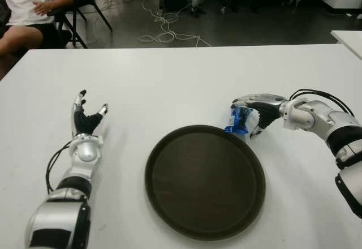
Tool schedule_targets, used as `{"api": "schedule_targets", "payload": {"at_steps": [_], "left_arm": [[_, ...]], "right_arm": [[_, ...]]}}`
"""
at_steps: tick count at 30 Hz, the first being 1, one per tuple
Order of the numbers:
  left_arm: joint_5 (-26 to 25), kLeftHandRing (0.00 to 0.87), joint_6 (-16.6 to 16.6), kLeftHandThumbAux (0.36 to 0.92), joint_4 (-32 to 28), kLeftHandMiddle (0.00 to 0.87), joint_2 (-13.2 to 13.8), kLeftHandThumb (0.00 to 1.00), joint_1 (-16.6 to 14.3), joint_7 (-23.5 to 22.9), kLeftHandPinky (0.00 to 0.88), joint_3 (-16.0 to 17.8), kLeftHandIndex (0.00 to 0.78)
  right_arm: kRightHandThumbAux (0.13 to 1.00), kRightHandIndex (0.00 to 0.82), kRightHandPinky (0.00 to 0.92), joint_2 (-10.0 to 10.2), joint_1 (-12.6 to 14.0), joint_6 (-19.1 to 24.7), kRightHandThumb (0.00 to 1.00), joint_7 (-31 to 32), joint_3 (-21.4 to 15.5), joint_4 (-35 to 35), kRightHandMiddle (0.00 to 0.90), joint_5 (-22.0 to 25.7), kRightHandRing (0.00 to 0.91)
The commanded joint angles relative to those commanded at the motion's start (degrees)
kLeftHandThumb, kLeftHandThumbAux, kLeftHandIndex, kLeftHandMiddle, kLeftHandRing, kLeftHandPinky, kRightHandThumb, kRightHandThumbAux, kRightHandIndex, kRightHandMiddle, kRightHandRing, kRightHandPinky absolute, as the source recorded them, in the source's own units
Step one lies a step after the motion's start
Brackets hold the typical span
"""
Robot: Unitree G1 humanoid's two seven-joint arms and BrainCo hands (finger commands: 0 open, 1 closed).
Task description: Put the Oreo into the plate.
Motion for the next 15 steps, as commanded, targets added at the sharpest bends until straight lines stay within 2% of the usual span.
{"api": "schedule_targets", "payload": {"at_steps": [15], "left_arm": [[-0.28,0.081,-0.25,0.709,0.29,0.100,-0.16,0.000,-0.05,0.00,0.059,0.22,0.060]], "right_arm": [[0.831,0.000,0.000,0.75,-1.33,0.47,0.000,-0.91,1.16,0.73,0.000,-1.49,0.000]]}}
